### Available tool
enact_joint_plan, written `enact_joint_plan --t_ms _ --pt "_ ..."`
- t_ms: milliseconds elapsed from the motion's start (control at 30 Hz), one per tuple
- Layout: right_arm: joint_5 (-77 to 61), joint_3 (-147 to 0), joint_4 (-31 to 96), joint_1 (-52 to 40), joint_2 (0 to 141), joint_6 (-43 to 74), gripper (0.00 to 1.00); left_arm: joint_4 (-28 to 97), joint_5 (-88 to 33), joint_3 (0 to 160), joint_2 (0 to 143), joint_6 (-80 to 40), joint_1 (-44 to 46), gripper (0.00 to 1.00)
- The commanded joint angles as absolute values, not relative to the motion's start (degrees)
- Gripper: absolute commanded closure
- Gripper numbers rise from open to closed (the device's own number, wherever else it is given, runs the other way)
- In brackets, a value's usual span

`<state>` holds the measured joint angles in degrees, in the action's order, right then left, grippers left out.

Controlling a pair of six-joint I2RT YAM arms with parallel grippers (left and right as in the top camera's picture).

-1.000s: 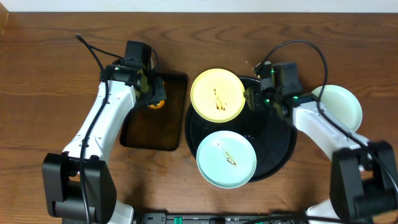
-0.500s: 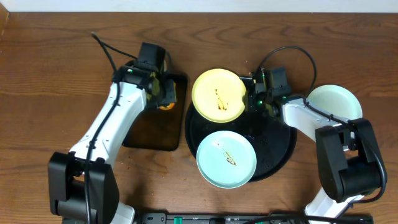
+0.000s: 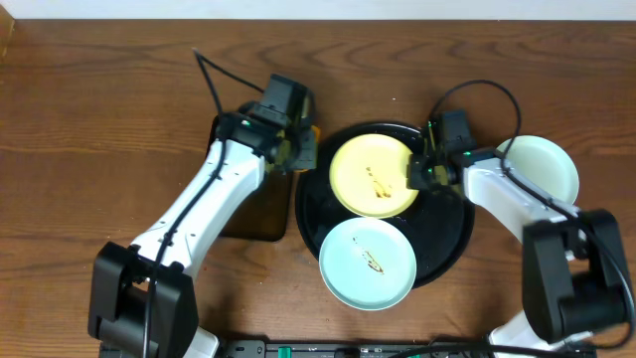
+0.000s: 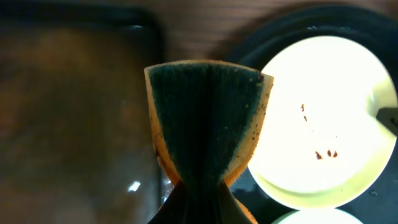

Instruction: Clean dirty plates on tray and stack at the side

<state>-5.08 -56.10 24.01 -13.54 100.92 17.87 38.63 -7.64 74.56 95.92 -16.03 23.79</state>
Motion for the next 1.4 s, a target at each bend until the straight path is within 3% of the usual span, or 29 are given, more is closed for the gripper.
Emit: enact_joint_plan --t_ms 0,333,833,1200,1367 --pt "3.84 -56.03 27.0 -12.99 96.23 18.39 0.99 35.68 -10.96 74.46 96.42 -15.49 26.33 0.92" --pt "2.35 -54.68 31.92 -13.47 96.79 18.44 0.99 27.83 -18.09 74.46 102.98 -21.76 34.44 0.92" --pt "2.33 -54.59 32.16 -13.47 97.19 18.44 0.99 18.87 -19.25 74.46 111.31 -32.93 46.06 0.92" --pt "2.31 -54.59 32.84 -13.47 97.19 18.44 0.99 15.4 -19.46 74.46 116.66 -35.99 46.7 0.92" --pt "2.31 -54.59 33.47 -13.47 97.19 18.44 0.99 15.73 -9.54 74.48 117.03 -35.33 46.39 0.92"
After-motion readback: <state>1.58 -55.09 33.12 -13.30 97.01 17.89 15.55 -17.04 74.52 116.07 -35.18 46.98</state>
